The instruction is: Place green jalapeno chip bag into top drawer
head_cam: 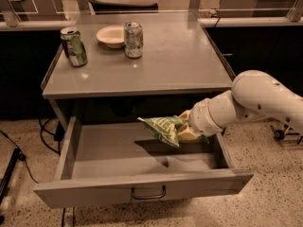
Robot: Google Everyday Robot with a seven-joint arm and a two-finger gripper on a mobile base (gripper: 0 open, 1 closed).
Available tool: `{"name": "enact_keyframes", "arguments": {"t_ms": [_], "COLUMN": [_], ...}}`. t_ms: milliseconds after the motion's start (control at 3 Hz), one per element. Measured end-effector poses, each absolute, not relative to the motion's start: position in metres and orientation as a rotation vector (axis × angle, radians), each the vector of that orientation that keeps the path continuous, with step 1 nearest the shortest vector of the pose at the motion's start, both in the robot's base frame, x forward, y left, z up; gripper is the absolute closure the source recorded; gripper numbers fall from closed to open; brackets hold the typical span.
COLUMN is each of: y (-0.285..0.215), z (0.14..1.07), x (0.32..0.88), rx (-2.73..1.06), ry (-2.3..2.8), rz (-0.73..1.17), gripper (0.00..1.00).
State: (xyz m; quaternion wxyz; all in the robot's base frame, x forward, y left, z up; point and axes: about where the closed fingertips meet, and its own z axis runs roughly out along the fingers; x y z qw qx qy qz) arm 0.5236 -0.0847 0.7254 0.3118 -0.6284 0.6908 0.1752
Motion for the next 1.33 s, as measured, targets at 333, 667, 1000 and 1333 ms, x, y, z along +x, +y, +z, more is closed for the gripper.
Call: {"name": "enact_keyframes", "arguments": {"t_ms": [333,667,1000,1333], "y": [-0.082,-0.075,-0.053,-0.037], "z": [0.697,0.678,0.659,0.649], "x": [0.539,0.553,0.574,0.584], "rx": [-1.653,-1.64,-1.636,-1.634], "ry": [1.819,1.809,1.77,1.741], "rz": [0.417,0.404,0.437,0.469], "gripper": [1.0,1.0,1.0,1.0]}}
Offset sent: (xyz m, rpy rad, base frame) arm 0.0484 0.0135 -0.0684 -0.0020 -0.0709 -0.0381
